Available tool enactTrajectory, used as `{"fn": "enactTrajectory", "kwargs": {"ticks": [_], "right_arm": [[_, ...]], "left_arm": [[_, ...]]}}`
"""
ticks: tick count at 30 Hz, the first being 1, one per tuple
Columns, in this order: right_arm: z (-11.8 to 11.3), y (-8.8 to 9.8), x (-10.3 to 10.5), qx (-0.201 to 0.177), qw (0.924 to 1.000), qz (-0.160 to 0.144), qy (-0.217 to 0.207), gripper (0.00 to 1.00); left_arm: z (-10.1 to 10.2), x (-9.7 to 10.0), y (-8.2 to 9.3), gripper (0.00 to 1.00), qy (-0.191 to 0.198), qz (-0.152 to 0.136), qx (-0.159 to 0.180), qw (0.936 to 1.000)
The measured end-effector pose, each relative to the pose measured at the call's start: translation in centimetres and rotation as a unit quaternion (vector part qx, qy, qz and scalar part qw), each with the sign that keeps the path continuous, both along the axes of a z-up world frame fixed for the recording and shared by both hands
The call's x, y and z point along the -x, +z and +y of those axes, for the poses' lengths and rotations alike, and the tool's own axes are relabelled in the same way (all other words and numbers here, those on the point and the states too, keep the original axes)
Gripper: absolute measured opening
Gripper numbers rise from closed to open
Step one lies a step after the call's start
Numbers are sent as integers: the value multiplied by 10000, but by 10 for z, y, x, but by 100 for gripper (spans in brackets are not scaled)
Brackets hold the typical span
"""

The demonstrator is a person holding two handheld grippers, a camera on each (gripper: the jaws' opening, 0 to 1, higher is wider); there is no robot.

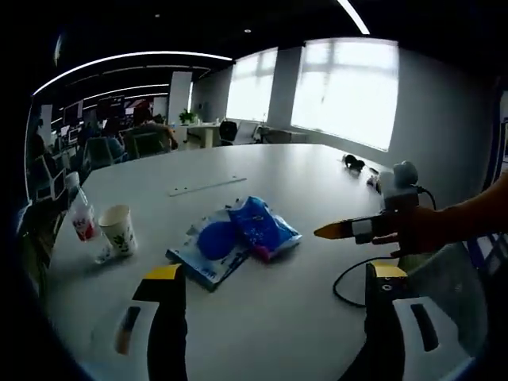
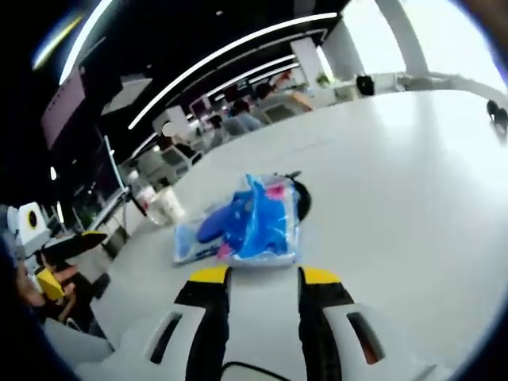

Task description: Arrange the tabletop items into an orderly group along one side of the table until the central work area is clear of visible clutter.

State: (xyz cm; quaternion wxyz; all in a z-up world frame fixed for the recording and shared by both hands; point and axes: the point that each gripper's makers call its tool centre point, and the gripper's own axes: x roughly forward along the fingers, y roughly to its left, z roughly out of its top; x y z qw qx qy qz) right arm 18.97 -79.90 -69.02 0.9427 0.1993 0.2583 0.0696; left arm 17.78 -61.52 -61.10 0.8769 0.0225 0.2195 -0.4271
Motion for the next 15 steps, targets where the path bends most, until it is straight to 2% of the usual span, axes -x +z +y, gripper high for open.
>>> {"fn": "enactTrajectory", "kwargs": {"ticks": [11,15], "right_arm": [[3,-8,10,-162,9996,64,-202,28],[2,-8,12,-256,9991,38,-350,27]], "left_arm": [[-19,-13,3,92,-130,-27,4,9999],[-24,-19,0,92,-208,-57,-124,9997]]}}
